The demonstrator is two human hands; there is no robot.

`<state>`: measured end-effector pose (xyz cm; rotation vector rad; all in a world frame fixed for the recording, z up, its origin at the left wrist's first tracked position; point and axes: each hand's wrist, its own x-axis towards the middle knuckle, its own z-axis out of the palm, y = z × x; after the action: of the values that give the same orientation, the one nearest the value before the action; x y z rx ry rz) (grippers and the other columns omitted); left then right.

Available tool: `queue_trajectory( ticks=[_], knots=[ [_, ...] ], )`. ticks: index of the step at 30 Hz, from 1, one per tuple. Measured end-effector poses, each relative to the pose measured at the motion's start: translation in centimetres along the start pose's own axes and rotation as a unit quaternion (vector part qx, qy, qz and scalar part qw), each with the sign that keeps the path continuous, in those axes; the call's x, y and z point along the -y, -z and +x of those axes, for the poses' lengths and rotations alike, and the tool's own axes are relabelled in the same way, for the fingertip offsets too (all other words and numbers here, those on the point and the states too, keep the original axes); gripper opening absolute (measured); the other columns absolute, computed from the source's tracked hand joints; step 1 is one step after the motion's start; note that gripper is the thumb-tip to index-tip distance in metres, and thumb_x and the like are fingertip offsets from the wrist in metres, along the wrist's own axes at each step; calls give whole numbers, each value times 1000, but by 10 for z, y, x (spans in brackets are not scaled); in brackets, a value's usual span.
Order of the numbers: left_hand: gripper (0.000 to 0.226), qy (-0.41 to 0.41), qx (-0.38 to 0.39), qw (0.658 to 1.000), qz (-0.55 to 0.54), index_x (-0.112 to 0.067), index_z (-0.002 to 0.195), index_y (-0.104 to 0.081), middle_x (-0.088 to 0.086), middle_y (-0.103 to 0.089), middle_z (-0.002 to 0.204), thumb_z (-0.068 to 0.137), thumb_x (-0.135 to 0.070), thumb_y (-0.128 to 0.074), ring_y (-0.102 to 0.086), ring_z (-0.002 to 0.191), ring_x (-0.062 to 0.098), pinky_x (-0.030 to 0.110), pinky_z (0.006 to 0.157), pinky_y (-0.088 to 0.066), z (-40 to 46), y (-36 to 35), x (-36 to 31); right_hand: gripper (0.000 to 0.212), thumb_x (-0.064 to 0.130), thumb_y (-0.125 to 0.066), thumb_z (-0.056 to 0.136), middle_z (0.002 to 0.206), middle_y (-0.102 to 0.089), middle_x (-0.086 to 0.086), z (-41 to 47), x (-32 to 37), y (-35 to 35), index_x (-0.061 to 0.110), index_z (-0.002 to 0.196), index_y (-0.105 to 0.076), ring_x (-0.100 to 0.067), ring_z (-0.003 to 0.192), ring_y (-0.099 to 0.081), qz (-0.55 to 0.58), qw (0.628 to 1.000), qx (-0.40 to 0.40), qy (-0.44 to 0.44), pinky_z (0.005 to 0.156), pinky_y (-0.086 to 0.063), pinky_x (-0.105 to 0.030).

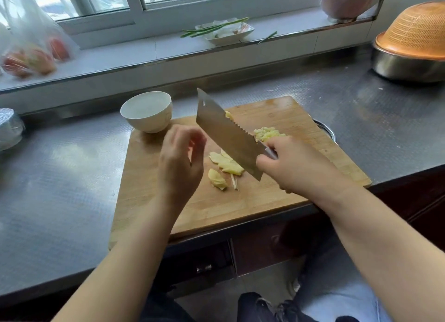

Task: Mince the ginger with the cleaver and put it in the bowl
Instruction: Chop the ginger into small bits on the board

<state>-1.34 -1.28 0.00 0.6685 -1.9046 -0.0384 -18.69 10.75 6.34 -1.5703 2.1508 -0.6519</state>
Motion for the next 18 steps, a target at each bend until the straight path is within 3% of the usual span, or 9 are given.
queue_trajectory(
  ticks=[3,6,9,13,18],
  knots=[
    [8,-10,137,991,-1,-5,89,-61,6,-60,90,91,-13,-60,-53,81,18,35,69,-49,-25,-6,12,18,25,-48,91,66,-60,-5,3,-3,3,18,74,-49,-29,64,-66,3,1000,18,-5,63,-58,-48],
    [25,-23,226,973,32,-16,93,-63,0,-61,102,83,-38,-69,-52,95,20,31,78,-45,-29,-5,13,18,25,-48,91,66,-64,-9,6,-6,2,18,74,-50,-29,57,-67,9,1000,21,-8,59,-59,-51],
    [38,-2,334,940,72,-28,100,-60,-7,-56,114,75,-56,-66,-45,112,21,39,92,-41,-23,-5,3,19,26,-48,92,68,-65,-11,9,-7,2,17,75,-52,-29,57,-66,18,1000,14,-10,59,-59,-51],
    [51,35,363,925,107,-32,115,-49,-8,-45,128,76,-60,-64,-35,123,19,39,106,-31,-16,-15,-10,20,24,-49,93,71,-67,-13,10,-9,7,12,78,-56,-25,53,-64,45,999,-3,-15,58,-59,-46],
    [58,104,353,919,142,-29,119,-41,-5,-41,126,76,-63,-61,-42,113,18,37,100,-37,-13,-29,-9,20,23,-50,95,74,-67,-17,13,-13,12,8,84,-58,-18,49,-61,63,998,1,-16,53,-58,-40]
  ],
)
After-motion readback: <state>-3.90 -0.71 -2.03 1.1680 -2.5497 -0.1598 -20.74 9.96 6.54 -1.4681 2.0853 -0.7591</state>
